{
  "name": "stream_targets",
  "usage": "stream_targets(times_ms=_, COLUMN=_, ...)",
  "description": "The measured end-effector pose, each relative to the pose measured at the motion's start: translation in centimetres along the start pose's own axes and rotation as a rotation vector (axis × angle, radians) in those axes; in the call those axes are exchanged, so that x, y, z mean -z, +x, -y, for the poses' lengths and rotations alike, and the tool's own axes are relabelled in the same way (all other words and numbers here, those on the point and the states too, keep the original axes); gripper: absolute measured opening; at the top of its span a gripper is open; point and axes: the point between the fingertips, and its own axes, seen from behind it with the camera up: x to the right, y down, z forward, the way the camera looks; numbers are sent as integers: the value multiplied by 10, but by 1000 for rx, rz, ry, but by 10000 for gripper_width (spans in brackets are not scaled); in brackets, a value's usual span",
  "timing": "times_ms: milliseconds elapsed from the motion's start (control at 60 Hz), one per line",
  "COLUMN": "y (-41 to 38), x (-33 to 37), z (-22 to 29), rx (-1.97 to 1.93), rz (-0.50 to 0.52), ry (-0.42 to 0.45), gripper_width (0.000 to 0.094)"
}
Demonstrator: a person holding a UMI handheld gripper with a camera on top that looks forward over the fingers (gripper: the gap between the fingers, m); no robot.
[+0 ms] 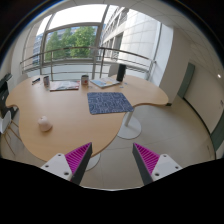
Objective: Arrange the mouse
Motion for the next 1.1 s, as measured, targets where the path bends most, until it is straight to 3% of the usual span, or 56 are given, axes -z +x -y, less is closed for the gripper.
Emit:
stream_targets(times_ms=117, y=-8, x=8, z=-19, rx=27, rz=-2, ry=-66, gripper_width=849)
stream_targets(times_ms=200, y=-89, x=0, z=-61, rx=19, rz=30, ry=-94, gripper_width=851)
stream_targets(times_ms=350, y=-191, x=-22, z=-70, rx=14, rz=127, ry=-83, gripper_width=852)
stream_targets(times_ms=483, y=-269, x=-63, z=-52, rx=14, rz=213, ry=-54, gripper_width=851)
stream_targets(times_ms=650, y=-325, x=-116, z=-25, rx=70, rz=243, ry=-17, gripper_width=850)
stream_targets(times_ms=800, y=-345, x=-155, z=-5, rx=136, rz=209, ry=13, gripper_width=848)
stream_targets(times_ms=1100, y=-371, x=-202, z=37, rx=90, rz=248, ry=40, gripper_width=808)
